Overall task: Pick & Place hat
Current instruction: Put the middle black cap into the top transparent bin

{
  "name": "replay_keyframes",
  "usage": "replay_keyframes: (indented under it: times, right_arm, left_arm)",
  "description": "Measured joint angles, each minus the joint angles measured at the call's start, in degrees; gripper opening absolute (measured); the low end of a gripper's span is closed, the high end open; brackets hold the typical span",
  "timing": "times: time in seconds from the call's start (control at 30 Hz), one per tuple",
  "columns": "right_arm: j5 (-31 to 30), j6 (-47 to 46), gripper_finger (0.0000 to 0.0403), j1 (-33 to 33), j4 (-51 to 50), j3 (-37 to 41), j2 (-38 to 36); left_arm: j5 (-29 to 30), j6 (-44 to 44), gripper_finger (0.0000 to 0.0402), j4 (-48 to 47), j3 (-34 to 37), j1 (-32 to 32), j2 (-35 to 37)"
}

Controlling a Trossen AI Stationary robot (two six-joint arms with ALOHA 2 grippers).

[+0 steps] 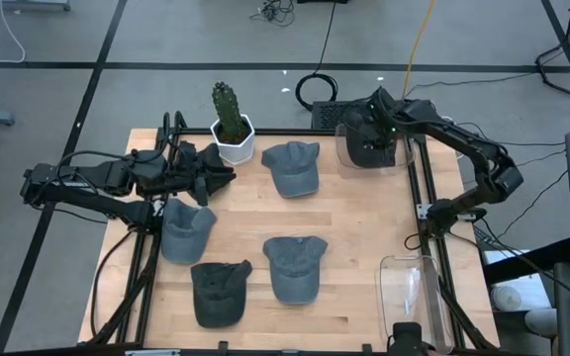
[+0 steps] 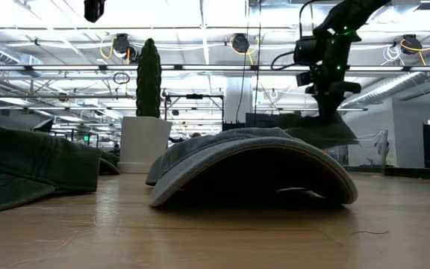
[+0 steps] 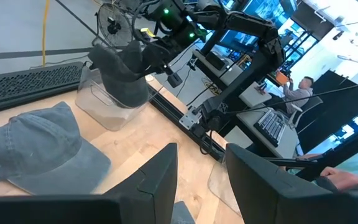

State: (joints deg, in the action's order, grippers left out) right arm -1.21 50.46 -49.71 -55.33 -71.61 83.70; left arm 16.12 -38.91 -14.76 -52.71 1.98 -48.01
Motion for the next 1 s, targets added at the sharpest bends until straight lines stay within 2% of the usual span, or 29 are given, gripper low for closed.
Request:
replay_keyframes:
  times: [0.4,0.67,0.77,0.87,1.0]
  right_arm:
    - [-0.44,-0.92,0.0041,0.00,-0.33,0.04,1.51]
    - [-9.07,-1.25,0.0094,0.06,0.42,0.05,-0.26]
    - [-9.35,-8.53,0.0107,0.28,5.01,0.06,-2.19]
    - [-8.95,-22.67,0.0109,0.28,11.87,0.04,-3.96]
    - [-1.47,-40.02,0.0097,-2.29,18.10,0.04,-3.88]
  left_arm:
    - [0.00,0.11,0.0147,0.00,0.00,0.07,0.00]
    - [0.00,0.67,0.0147,-0.02,0.00,1.19,0.00]
    - [0.04,1.35,0.0147,-0.02,0.00,1.53,0.00]
    - [0.47,1.52,0.0147,-0.03,0.00,1.53,0.00]
    - [0.48,1.54,0.0147,-0.04,0.00,1.53,0.00]
